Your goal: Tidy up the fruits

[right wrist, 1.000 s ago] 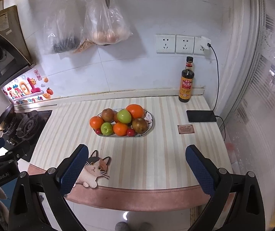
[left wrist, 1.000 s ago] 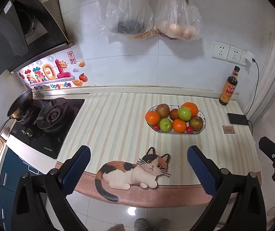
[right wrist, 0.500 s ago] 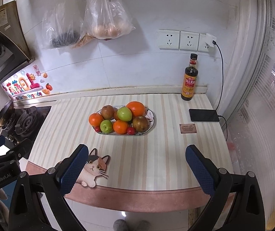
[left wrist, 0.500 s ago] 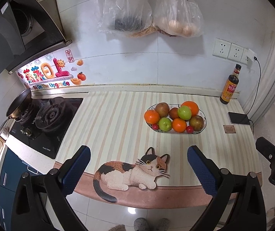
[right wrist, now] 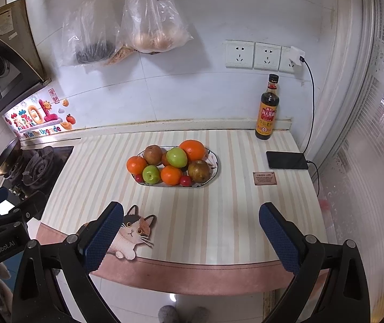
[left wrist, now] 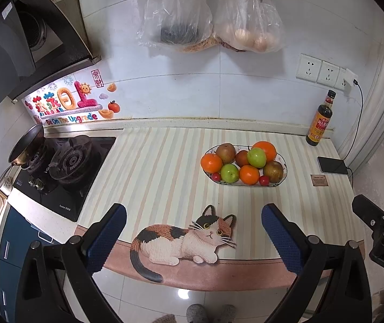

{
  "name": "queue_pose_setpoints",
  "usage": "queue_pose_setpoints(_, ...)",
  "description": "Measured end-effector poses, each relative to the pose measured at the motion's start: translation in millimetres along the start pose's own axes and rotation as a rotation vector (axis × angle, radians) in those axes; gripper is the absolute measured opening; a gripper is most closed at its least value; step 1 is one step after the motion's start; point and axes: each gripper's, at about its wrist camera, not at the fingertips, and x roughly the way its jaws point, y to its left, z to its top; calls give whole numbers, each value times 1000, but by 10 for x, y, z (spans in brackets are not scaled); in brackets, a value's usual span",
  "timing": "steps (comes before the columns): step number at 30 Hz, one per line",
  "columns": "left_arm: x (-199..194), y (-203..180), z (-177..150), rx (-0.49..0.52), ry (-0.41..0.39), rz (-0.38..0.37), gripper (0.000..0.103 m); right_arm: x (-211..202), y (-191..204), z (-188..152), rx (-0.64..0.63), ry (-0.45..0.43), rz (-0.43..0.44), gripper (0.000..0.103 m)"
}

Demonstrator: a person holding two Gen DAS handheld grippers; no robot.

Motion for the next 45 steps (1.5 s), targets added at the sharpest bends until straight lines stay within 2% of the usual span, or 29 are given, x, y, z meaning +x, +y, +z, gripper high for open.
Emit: queue_pose_setpoints(45, -19, -22, 2, -6, 0, -2, 103, -10, 18, 19, -1, 10, 9, 103)
